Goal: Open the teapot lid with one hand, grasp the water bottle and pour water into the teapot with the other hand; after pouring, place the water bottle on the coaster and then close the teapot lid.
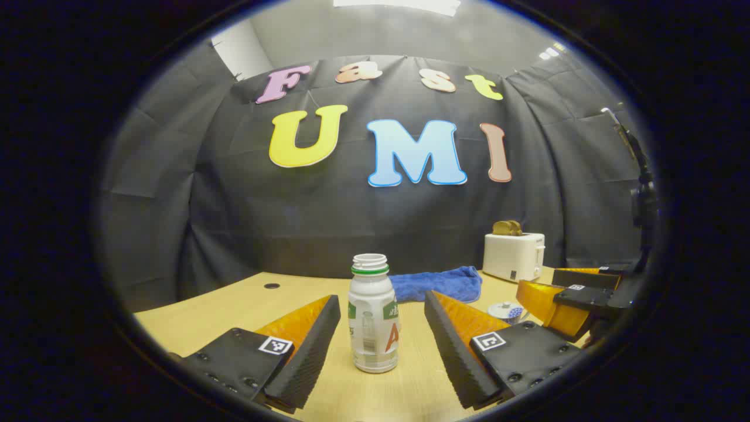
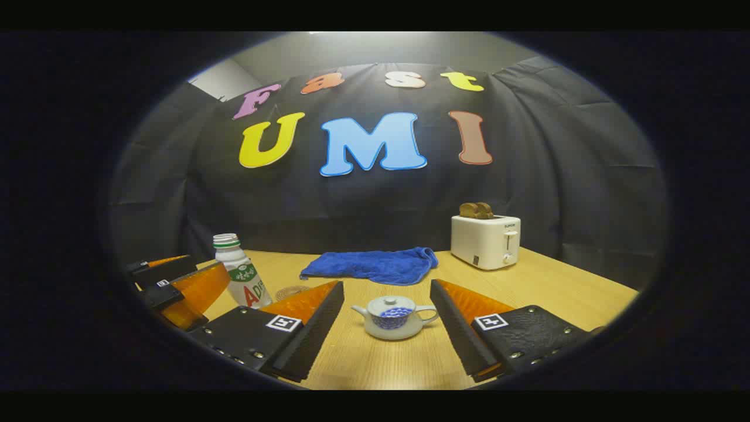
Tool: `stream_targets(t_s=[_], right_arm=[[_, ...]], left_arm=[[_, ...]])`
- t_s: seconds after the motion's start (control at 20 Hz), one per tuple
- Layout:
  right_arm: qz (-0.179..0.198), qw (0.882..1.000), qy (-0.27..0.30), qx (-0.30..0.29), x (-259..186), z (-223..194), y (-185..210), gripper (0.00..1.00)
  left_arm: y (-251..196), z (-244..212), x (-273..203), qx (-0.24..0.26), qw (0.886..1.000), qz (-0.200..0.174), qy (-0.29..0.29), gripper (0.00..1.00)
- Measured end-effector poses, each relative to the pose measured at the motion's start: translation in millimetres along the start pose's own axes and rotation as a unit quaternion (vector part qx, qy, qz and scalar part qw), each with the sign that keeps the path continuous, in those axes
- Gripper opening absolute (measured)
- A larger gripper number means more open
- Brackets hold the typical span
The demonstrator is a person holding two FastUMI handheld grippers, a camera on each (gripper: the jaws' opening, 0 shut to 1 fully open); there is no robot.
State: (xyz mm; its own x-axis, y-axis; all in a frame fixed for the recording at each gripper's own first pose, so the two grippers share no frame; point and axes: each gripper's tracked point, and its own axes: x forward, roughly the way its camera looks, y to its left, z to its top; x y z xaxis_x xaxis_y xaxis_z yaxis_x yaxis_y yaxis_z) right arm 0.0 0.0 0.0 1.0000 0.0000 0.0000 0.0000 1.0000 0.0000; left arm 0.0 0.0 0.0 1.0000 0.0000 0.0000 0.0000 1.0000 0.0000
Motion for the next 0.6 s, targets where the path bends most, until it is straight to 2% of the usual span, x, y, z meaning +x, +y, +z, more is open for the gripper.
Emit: stream_targets(t_s=[0.6], right_arm=[[0.0, 1.0, 0.024, -0.019, 25, -6, -1, 0.92]], left_arm=[[-1, -10, 7, 0.002, 1.0, -0.009, 0.007, 1.0]])
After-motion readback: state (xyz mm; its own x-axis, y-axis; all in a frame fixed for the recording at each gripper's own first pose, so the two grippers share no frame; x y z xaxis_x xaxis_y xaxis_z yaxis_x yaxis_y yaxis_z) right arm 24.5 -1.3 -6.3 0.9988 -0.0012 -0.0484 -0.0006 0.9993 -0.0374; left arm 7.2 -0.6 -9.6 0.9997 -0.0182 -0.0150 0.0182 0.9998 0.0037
